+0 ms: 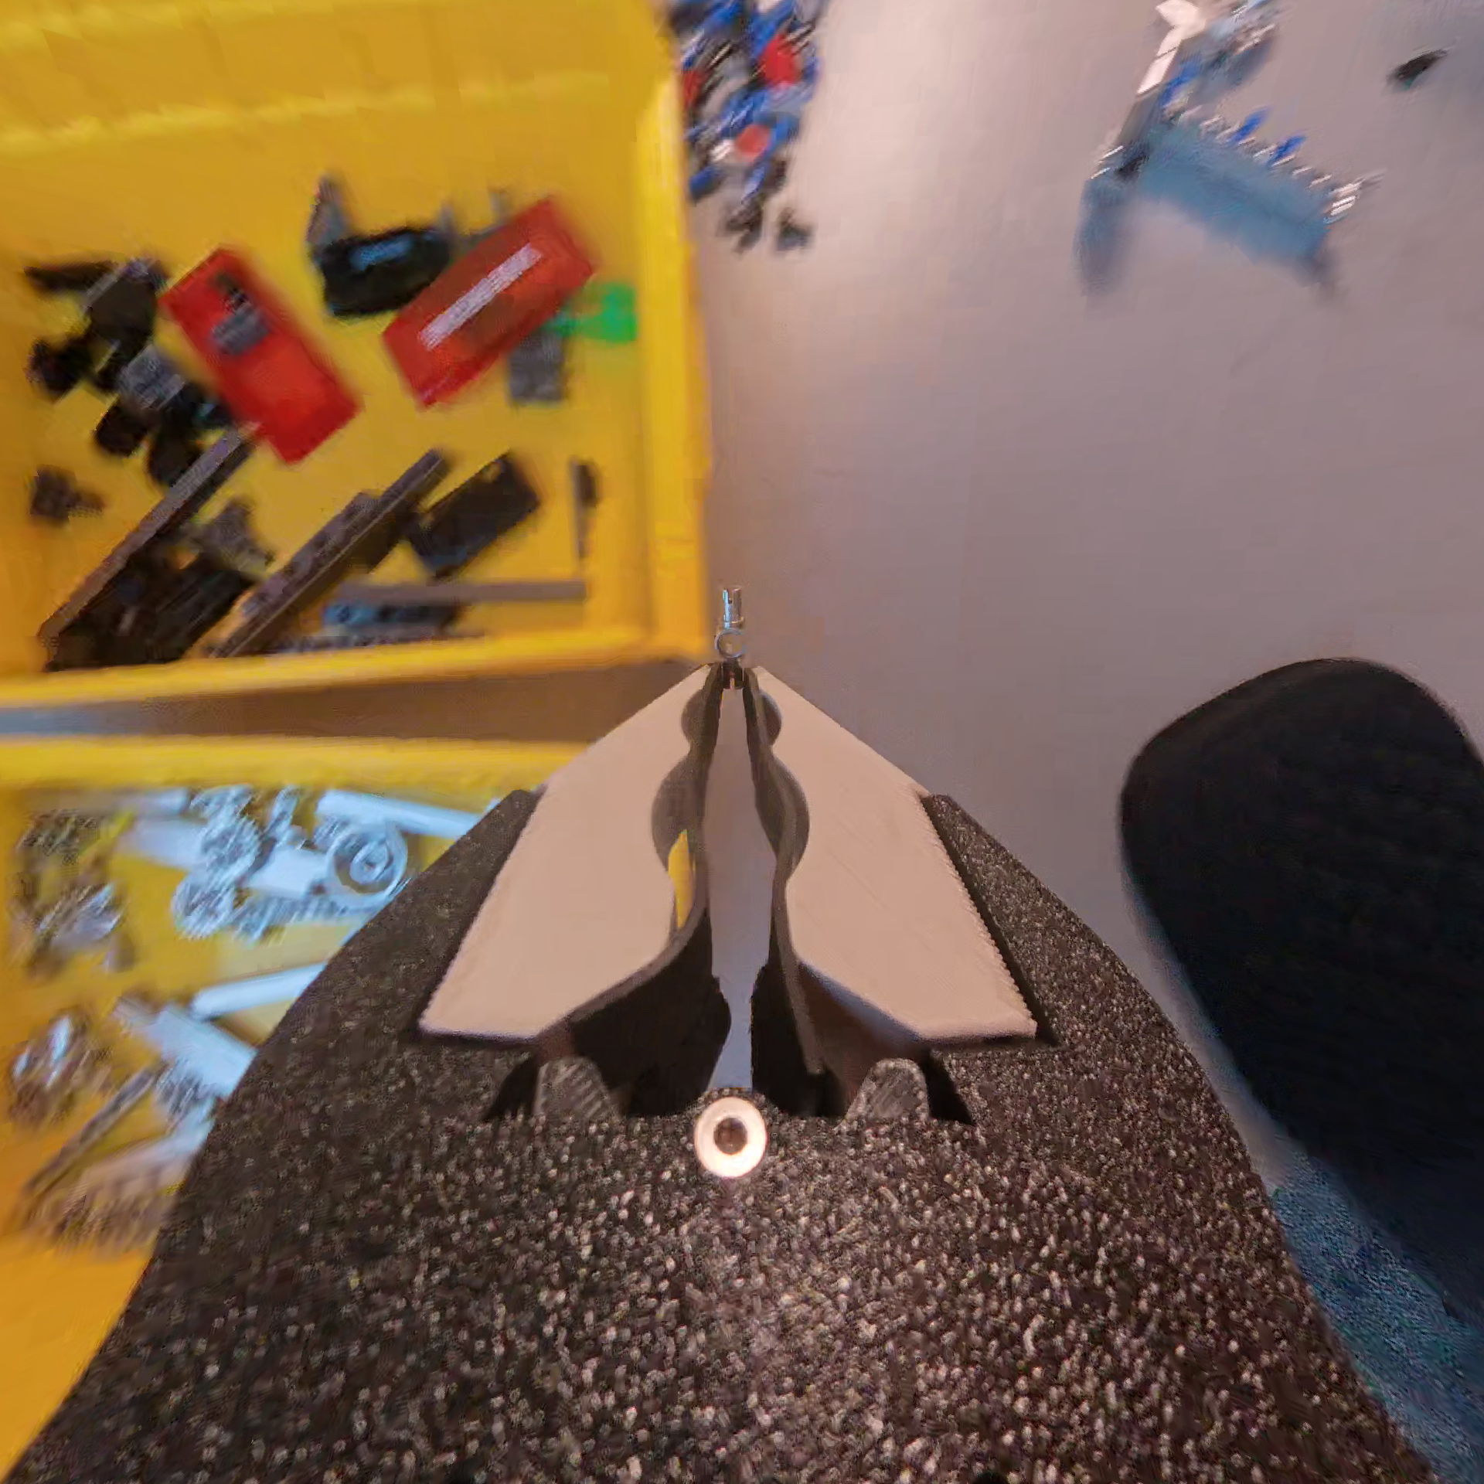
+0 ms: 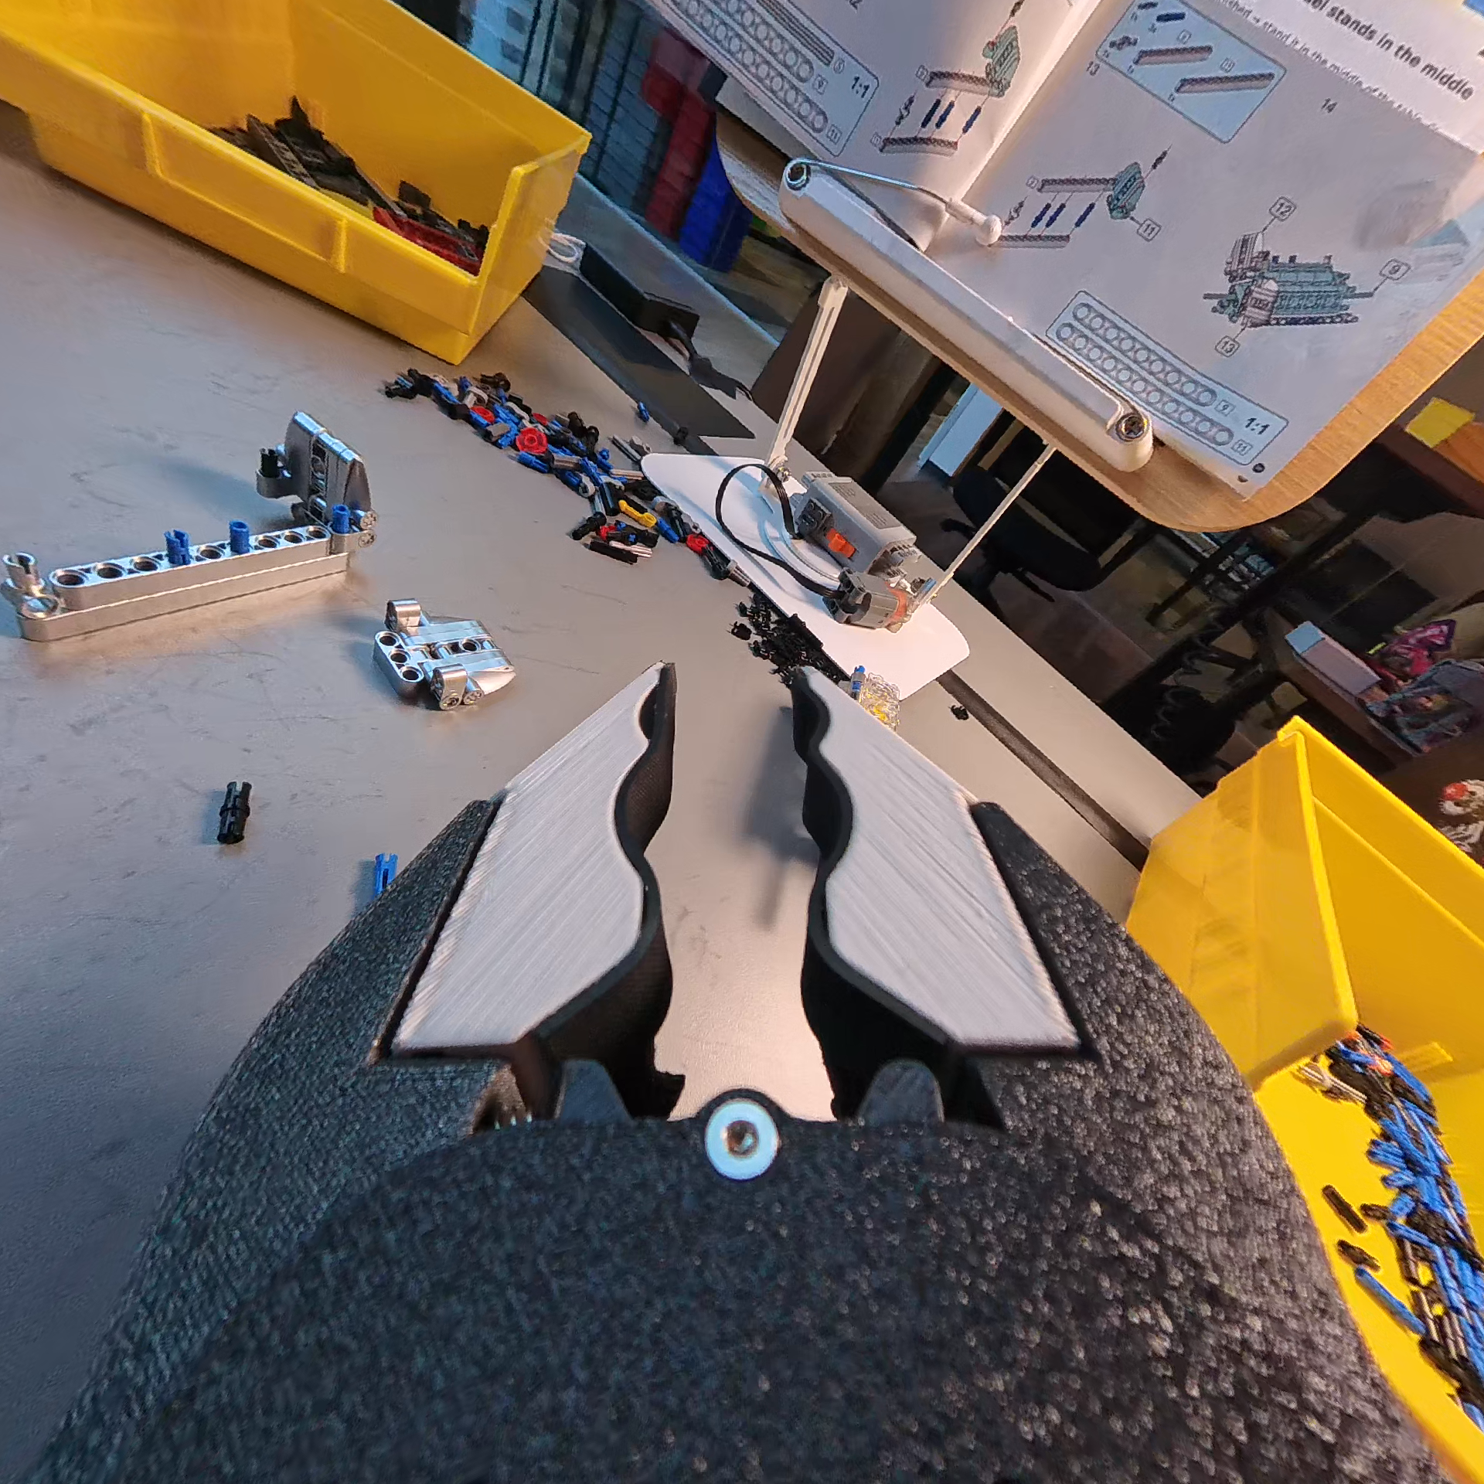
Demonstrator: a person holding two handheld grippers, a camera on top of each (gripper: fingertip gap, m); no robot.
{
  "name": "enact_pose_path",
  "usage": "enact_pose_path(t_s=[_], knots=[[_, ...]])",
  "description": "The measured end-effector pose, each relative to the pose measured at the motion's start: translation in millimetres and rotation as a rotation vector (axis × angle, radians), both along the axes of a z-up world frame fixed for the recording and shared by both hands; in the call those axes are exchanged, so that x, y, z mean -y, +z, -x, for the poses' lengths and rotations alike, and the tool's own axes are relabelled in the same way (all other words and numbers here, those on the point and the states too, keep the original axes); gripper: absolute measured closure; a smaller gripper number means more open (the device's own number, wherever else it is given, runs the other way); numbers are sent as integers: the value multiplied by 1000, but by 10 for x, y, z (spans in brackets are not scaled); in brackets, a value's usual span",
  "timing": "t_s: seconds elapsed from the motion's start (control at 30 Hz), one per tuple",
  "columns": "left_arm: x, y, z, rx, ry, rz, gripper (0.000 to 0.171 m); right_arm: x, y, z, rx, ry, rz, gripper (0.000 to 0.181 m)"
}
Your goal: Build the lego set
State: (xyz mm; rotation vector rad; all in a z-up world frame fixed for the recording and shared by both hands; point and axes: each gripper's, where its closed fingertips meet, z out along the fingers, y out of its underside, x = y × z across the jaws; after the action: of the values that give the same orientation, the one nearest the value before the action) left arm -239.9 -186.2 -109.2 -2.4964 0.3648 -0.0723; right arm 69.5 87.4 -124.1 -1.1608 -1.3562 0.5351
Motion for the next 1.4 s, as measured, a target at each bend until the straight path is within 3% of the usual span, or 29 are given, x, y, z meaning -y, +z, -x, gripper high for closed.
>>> enact_pose_path(t_s=[0.27,0.37,0.53,0.63,0.9,1.13,1.27,1.4], knots=[[-844,-445,-2178,148,-367,-53,168,-35,120,-103,-70,-9,57,153],[-1094,-619,-2645,112,-448,-40,168,-60,148,-164,-87,-7,91,153],[-1255,-893,-3152,99,-529,79,168,-75,141,-202,-79,10,101,153],[-1297,-998,-3207,48,-534,107,168,-35,138,-204,-74,31,98,154],[-1345,-841,-3144,80,-451,9,159,12,190,-214,-98,62,121,154],[-1369,-346,-2956,313,-296,-338,149,-13,188,-231,-109,59,148,153],[-1336,184,-2327,348,-24,-692,132,-18,179,-227,-106,50,142,152],[-1045,494,-1500,201,249,-896,117,-20,162,-215,-95,42,136,152]])
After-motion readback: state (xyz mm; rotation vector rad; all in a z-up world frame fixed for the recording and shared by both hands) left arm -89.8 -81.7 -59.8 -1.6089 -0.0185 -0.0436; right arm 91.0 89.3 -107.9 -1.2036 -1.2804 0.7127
